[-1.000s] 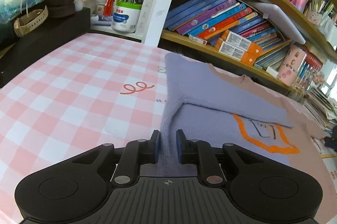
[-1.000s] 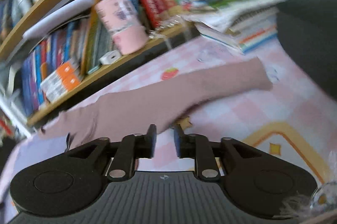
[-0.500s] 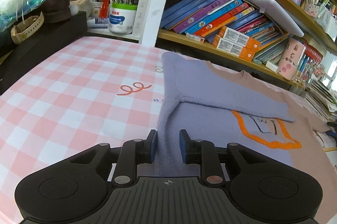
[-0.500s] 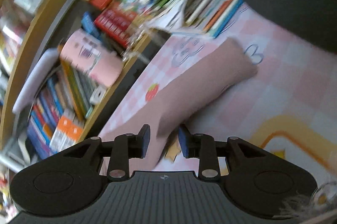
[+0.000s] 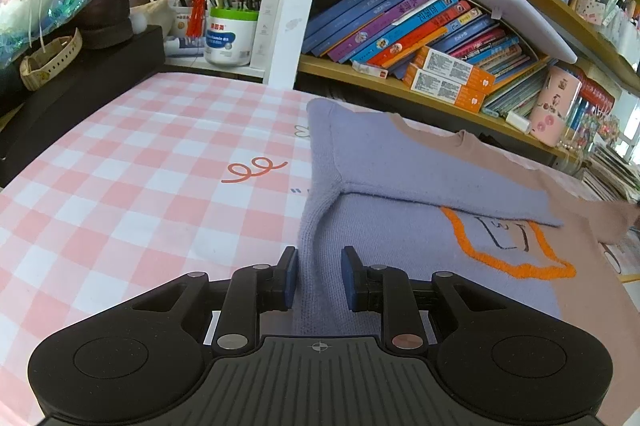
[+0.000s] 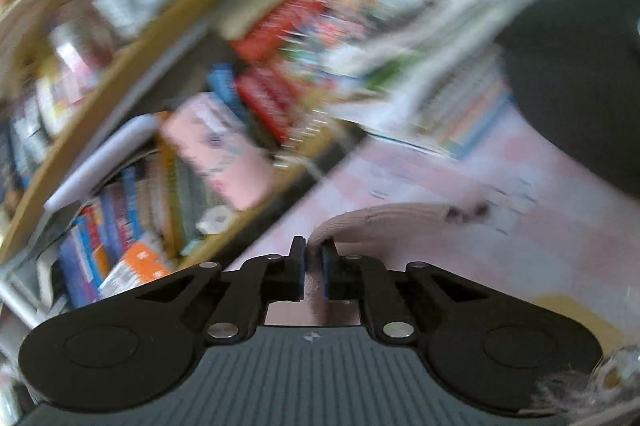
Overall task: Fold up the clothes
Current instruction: 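Grasp the pink sleeve cuff with the right tool and lift it, then lay the pink sleeve across the sweater body and open the right tool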
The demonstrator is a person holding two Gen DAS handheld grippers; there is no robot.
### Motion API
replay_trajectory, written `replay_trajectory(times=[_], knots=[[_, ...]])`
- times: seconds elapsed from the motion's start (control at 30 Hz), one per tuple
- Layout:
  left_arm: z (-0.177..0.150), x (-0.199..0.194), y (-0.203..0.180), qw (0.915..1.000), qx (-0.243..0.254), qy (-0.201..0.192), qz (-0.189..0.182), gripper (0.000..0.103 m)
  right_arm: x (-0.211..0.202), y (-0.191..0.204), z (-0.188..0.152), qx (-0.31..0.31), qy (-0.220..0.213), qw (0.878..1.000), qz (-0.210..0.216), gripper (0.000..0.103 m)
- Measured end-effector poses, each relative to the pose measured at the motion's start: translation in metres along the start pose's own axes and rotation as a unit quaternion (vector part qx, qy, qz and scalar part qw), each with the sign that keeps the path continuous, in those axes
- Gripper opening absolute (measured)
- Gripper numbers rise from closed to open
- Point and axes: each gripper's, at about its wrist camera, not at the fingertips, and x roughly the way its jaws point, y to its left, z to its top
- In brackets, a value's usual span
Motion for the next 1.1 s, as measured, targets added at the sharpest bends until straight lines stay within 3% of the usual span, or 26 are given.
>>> replay_trajectory(times=[0.27,0.53,0.7,0.8,0.83,0.87,0.93,1.1], knots=[[0.000,0.001,-0.007,0.9996,0.021,0.001,0.021,0.024,0.019,0.129,-0.018,-0.099,0.020,0.986,0.129,0.008],[0.000,0.001,-0.011,0.9988,0.033,0.001,0.035,0.025,0.047,0.243,-0.102,-0.235,0.115,0.943,0.203,0.007],[-0.001,0.000,-0.013,0.9988,0.032,0.001,0.036,0.026,0.065,0.267,-0.157,-0.328,0.168,0.913,0.174,0.007],[-0.001,0.001,-0.012,0.9989,0.031,0.001,0.034,0.027,0.070,0.273,-0.182,-0.368,0.191,0.894,0.167,0.013],[-0.001,0.001,-0.012,0.9989,0.031,0.001,0.034,0.027,0.069,0.274,-0.188,-0.380,0.197,0.888,0.169,0.020],[-0.001,0.001,-0.012,0.9989,0.031,0.001,0.034,0.027,0.068,0.275,-0.192,-0.384,0.201,0.884,0.175,0.034],[-0.001,0.001,-0.012,0.9990,0.032,0.001,0.033,0.027,0.067,0.279,-0.193,-0.379,0.210,0.881,0.191,0.045],[-0.001,0.001,-0.010,0.9991,0.030,0.001,0.030,0.028,0.049,0.260,-0.160,-0.316,0.229,0.890,0.235,0.048]])
